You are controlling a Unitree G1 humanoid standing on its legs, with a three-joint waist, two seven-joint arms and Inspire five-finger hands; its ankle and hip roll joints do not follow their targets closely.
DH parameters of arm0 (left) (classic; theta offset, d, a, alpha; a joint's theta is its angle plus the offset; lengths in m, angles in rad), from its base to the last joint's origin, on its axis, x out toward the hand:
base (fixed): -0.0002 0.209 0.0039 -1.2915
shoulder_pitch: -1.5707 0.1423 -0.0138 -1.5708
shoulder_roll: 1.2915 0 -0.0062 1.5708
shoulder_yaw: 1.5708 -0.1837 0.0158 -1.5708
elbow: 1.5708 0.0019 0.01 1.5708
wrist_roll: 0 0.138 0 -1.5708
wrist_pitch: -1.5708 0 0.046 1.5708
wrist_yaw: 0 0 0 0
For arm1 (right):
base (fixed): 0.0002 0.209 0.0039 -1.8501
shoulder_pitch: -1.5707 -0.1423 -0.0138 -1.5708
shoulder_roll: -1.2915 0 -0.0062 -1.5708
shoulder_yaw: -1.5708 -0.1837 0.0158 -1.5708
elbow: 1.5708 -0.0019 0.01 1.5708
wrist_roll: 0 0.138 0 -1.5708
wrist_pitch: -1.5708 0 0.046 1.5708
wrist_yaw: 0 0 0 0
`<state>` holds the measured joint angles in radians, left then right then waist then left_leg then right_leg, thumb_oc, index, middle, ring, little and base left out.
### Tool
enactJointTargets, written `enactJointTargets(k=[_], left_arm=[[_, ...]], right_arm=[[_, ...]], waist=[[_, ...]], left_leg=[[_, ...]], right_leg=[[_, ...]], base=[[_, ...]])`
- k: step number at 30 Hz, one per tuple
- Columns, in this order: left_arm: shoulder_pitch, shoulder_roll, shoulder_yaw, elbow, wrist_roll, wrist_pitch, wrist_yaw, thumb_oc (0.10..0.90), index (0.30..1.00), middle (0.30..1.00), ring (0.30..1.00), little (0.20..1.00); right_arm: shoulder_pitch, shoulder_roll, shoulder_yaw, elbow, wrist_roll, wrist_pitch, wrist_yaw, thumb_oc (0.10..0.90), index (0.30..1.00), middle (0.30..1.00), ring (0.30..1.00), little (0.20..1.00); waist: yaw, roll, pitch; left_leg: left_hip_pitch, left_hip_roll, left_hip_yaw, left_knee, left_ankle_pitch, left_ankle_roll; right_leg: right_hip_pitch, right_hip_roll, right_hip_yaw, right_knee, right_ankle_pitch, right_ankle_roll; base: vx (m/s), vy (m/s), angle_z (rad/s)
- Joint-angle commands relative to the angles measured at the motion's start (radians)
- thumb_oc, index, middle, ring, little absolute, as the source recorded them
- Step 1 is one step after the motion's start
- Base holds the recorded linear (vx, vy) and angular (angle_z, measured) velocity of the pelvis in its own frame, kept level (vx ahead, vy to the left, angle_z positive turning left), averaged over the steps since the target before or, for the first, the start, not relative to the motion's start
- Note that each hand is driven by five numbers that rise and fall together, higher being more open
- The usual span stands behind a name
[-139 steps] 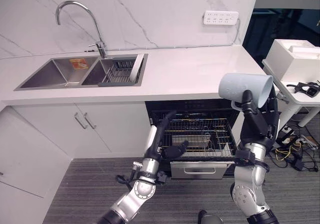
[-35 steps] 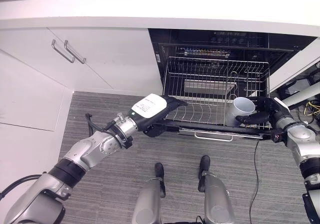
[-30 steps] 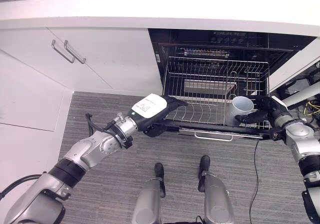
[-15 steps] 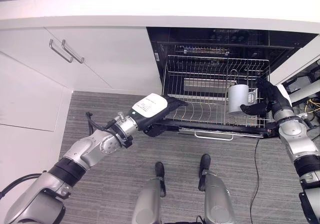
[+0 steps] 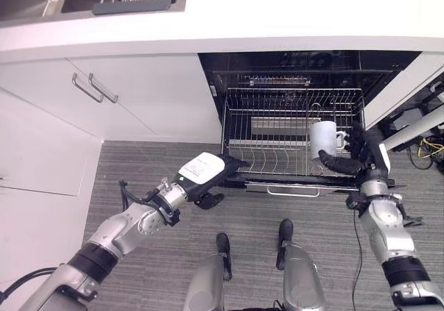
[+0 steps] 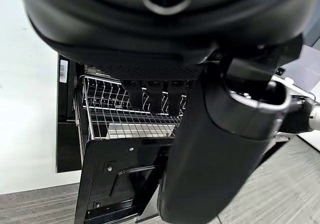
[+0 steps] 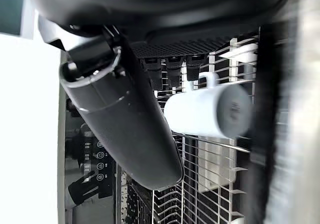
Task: Place the dishes in the dishwasher.
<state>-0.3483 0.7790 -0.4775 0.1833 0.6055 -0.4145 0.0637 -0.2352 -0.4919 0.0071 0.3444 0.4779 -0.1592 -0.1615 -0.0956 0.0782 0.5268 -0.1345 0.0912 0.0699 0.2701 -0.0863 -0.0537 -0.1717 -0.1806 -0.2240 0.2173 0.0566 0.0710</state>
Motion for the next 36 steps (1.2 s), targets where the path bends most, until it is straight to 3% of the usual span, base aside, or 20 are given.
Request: enactJointTargets(k=[1,9,13,20,24,26,27,28,29,30,36], left_arm=[[0.027,-0.024,0.077,-0.071,0.007,-0.029,0.122,0.8,0.9,0.9,0.9,0.9],[0.16,-0.092,0.13,-0.01,0.003,-0.024,0.241,0.8,0.9,0.9,0.9,0.9],[0.218,-0.148,0.174,0.021,0.005,-0.028,0.355,0.8,0.9,0.9,0.9,0.9],[0.233,-0.191,0.203,0.039,0.002,-0.04,0.418,0.8,0.9,0.9,0.9,0.9],[0.259,-0.217,0.238,0.022,-0.054,-0.079,0.464,0.8,0.9,0.9,0.9,0.9],[0.28,-0.242,0.275,0.007,-0.204,-0.162,0.472,0.8,0.9,0.9,0.9,0.9],[0.292,-0.262,0.3,-0.009,-0.308,-0.253,0.474,0.8,0.9,0.9,0.9,0.9],[0.295,-0.269,0.307,-0.017,-0.32,-0.256,0.465,0.8,0.9,0.9,0.9,0.9],[0.327,-0.321,0.364,-0.067,-0.441,-0.329,0.463,0.8,0.9,0.9,0.9,0.9],[0.342,-0.35,0.394,-0.089,-0.477,-0.358,0.486,0.8,0.9,0.9,0.9,0.9],[0.376,-0.446,0.518,-0.168,-0.702,-0.415,0.492,0.8,0.9,0.9,0.9,0.9]], right_arm=[[-0.016,-0.036,-0.045,-0.093,0.084,-0.157,0.015,0.8,0.9,0.9,0.9,0.9],[0.117,0.068,0.013,-0.212,0.12,-0.18,0.174,0.8,0.9,0.9,0.9,0.9],[0.149,0.1,0.044,-0.27,0.164,-0.183,0.296,0.8,0.9,0.9,0.9,0.9],[0.153,0.107,0.077,-0.318,0.209,-0.159,0.374,0.8,0.9,0.9,0.9,0.9],[0.159,0.116,0.085,-0.354,0.275,-0.164,0.445,0.8,0.9,0.9,0.9,0.9],[0.168,0.122,0.078,-0.396,0.316,-0.167,0.489,0.8,0.9,0.9,0.9,0.9],[0.174,0.125,0.072,-0.418,0.325,-0.173,0.501,0.8,0.9,0.9,0.9,0.9],[0.176,0.126,0.07,-0.423,0.325,-0.172,0.501,0.8,0.9,0.9,0.9,0.9],[0.194,0.135,0.049,-0.463,0.332,-0.178,0.512,0.8,0.9,0.9,0.9,0.9],[0.204,0.144,0.039,-0.484,0.329,-0.198,0.511,0.8,0.9,0.9,0.9,0.9],[0.22,0.164,-0.008,-0.567,0.306,-0.186,0.479,0.8,0.9,0.9,0.9,0.9]], waist=[[-0.017,-0.001,-0.161],[-0.043,-0.02,-0.26],[-0.04,-0.037,-0.313],[-0.028,-0.053,-0.341],[-0.017,-0.063,-0.359],[-0.011,-0.066,-0.368],[-0.008,-0.069,-0.371],[-0.007,-0.07,-0.371],[0.0,-0.077,-0.376],[0.004,-0.082,-0.378],[0.032,-0.103,-0.394]], left_leg=[[-0.036,0.034,0.117,0.03,-0.099,0.02],[0.028,0.034,0.143,0.03,-0.124,0.024],[0.06,0.04,0.149,0.03,-0.138,0.023],[0.076,0.039,0.146,0.03,-0.15,0.027],[0.082,0.036,0.143,0.03,-0.154,0.025],[0.084,0.033,0.139,0.03,-0.157,0.024],[0.083,0.031,0.137,0.03,-0.158,0.024],[0.083,0.031,0.136,0.03,-0.159,0.024],[0.082,0.027,0.133,0.03,-0.162,0.025],[0.081,0.022,0.13,0.03,-0.165,0.026],[0.072,-0.017,0.119,0.03,-0.179,0.045]], right_leg=[[0.055,0.029,0.018,0.083,-0.236,0.035],[0.095,0.023,0.048,0.083,-0.248,0.044],[0.117,0.026,0.057,0.083,-0.257,0.047],[0.135,0.031,0.054,0.083,-0.267,0.044],[0.137,0.024,0.05,0.083,-0.264,0.048],[0.135,0.019,0.047,0.083,-0.261,0.05],[0.132,0.016,0.046,0.083,-0.258,0.052],[0.131,0.015,0.046,0.083,-0.258,0.052],[0.124,0.006,0.046,0.083,-0.252,0.057],[0.119,-0.003,0.047,0.083,-0.246,0.063],[0.1,-0.047,0.032,0.083,-0.213,0.094]], base=[[0.03,0.049,-0.11],[0.03,0.056,-0.2],[0.01,0.033,-0.22],[0.0,0.004,-0.01],[0.0,0.01,0.0],[-0.01,0.063,0.01],[-0.01,0.049,0.01],[-0.02,0.071,0.01],[-0.02,0.077,0.01],[-0.02,0.083,0.03],[0.0,0.104,0.06]])
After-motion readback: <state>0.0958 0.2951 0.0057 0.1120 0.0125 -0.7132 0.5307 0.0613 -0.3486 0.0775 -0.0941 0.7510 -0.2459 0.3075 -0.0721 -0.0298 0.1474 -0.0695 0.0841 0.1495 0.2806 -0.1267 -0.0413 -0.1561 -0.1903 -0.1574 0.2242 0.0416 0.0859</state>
